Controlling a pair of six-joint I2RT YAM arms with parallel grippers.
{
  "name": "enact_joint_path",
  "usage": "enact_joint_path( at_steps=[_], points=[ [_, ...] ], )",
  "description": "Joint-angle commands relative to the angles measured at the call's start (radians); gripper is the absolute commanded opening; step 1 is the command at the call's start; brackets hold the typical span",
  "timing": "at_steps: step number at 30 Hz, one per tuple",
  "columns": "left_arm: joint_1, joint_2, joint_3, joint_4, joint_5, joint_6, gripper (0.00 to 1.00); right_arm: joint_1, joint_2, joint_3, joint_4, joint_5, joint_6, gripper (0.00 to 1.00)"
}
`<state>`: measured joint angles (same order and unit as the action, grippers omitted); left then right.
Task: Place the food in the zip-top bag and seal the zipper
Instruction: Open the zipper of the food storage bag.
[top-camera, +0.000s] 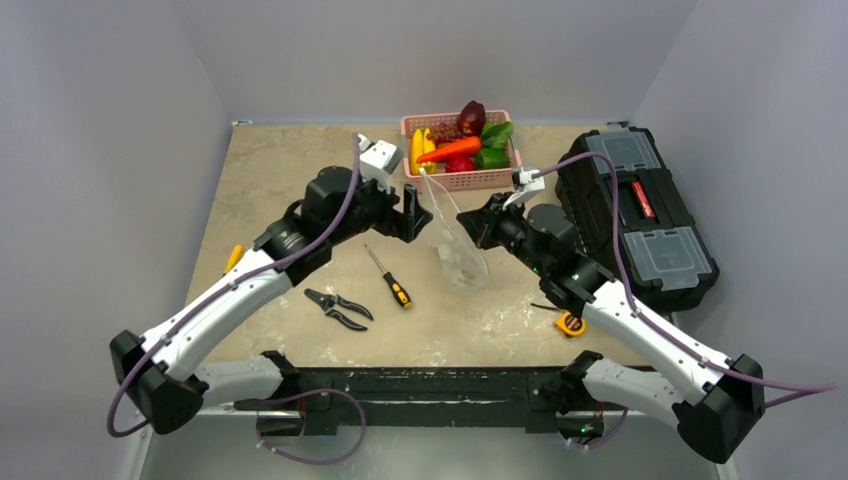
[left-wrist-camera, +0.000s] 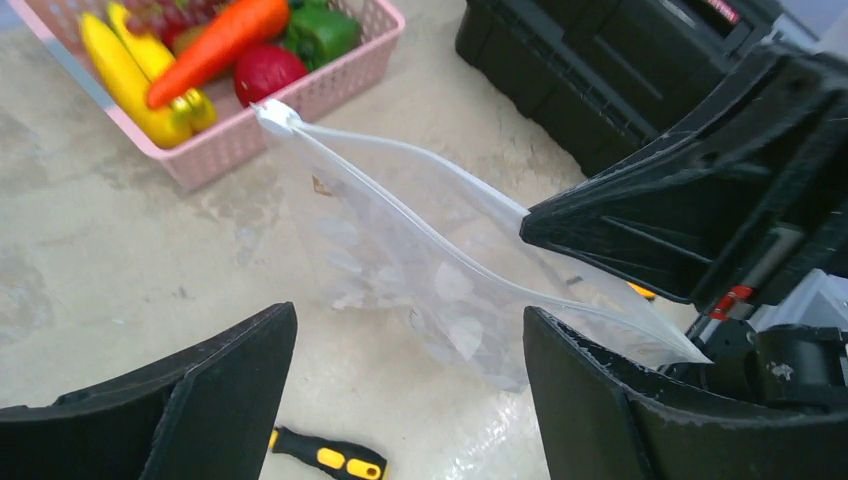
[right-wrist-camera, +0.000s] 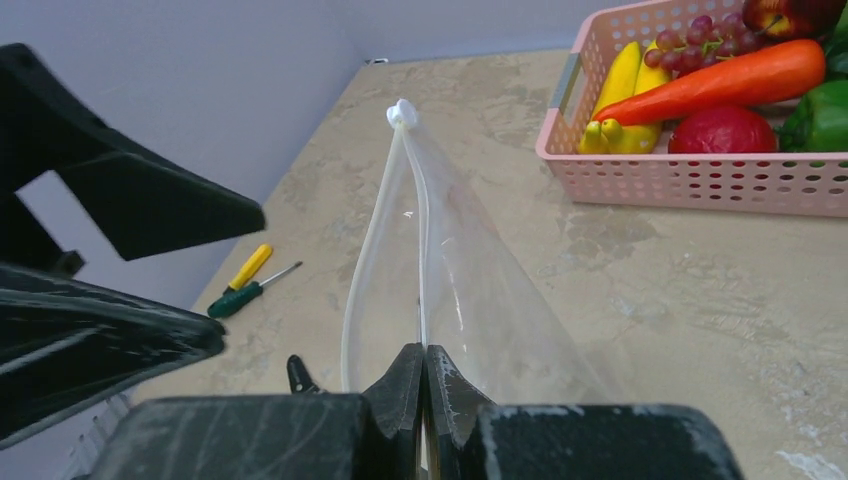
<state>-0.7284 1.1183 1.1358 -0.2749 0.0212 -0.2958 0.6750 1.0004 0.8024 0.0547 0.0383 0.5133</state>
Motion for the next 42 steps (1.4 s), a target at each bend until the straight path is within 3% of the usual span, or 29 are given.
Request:
enact_joint_path(
  at_steps=[1, 11, 18, 21, 24, 27, 33, 42],
  points=[
    [0.02, 0.113, 0.12, -0.105, 0.177, -0.095, 0.8, 0.015, -0.015, 0.014, 0.032, 0.022, -0.076, 0.0],
    [0.02, 0.17, 0.126, -0.111, 0.203, -0.134, 0.69, 0.107, 0.038, 0.056, -0.003, 0.174, -0.1, 0.0],
    [0.019, 0.15, 0.141, -0.143, 0.147, -0.136, 0.77, 0.254, 0.07, 0.092, -0.022, 0.408, -0.119, 0.0],
    [0.02, 0.16, 0.147, -0.159, 0.128, -0.143, 0.67, 0.311, 0.09, 0.117, -0.018, 0.479, -0.134, 0.0],
    [0.02, 0.176, 0.163, -0.19, 0.101, -0.147, 0.42, 0.359, 0.113, 0.145, -0.023, 0.555, -0.147, 0.0],
    [0.02, 0.171, 0.166, -0.212, 0.06, -0.153, 0.29, 0.385, 0.129, 0.161, -0.026, 0.612, -0.144, 0.0],
    [0.02, 0.175, 0.173, -0.233, 0.043, -0.154, 0.24, 0.414, 0.153, 0.183, -0.021, 0.645, -0.148, 0.0],
    [0.019, 0.216, 0.216, -0.299, 0.008, -0.137, 0.29, 0.468, 0.22, 0.236, -0.013, 0.734, -0.186, 0.0]
  ],
)
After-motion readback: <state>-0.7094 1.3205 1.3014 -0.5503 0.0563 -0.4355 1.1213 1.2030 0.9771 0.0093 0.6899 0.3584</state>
